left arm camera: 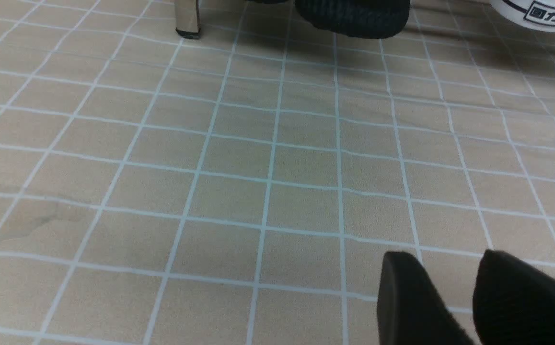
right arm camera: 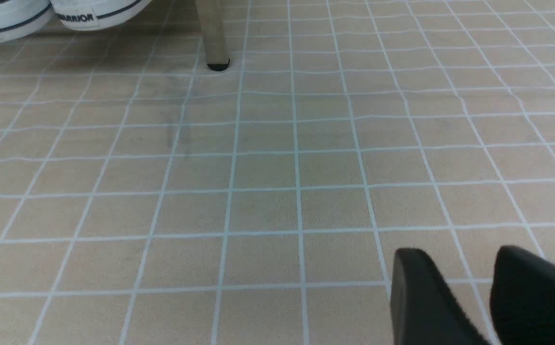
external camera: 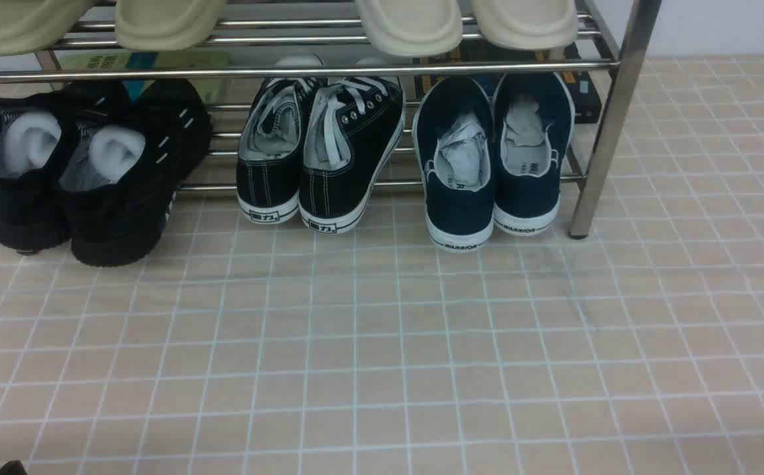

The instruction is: Take the shoes off the shelf from the light coffee tablecloth by hand.

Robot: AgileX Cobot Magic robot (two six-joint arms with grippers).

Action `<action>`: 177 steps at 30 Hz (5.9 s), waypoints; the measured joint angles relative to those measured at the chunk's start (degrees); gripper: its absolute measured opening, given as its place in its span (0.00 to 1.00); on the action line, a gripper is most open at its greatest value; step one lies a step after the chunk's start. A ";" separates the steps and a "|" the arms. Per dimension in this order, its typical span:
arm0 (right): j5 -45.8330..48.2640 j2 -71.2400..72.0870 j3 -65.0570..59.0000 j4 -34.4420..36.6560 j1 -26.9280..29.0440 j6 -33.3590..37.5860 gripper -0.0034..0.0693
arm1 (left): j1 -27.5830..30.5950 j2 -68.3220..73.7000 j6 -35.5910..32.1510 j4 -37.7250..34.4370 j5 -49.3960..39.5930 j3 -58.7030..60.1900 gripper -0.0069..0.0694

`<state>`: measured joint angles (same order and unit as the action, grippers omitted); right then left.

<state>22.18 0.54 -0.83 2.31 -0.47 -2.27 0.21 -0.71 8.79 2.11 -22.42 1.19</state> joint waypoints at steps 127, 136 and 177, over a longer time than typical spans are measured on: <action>29.36 -125.14 116.29 -7.78 -32.41 -9.26 0.60 | 0.00 0.00 0.00 0.00 0.00 0.00 0.41; 28.02 -125.84 116.48 -7.97 -32.41 -9.26 0.24 | 0.00 0.00 0.00 -0.02 0.00 0.00 0.41; 50.28 -85.02 92.02 11.92 -32.45 3.48 0.09 | 0.00 0.00 0.00 -0.07 0.00 0.00 0.41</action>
<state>72.46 -84.48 91.19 14.22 -32.92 1.21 0.21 -0.71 8.79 2.04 -22.42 1.19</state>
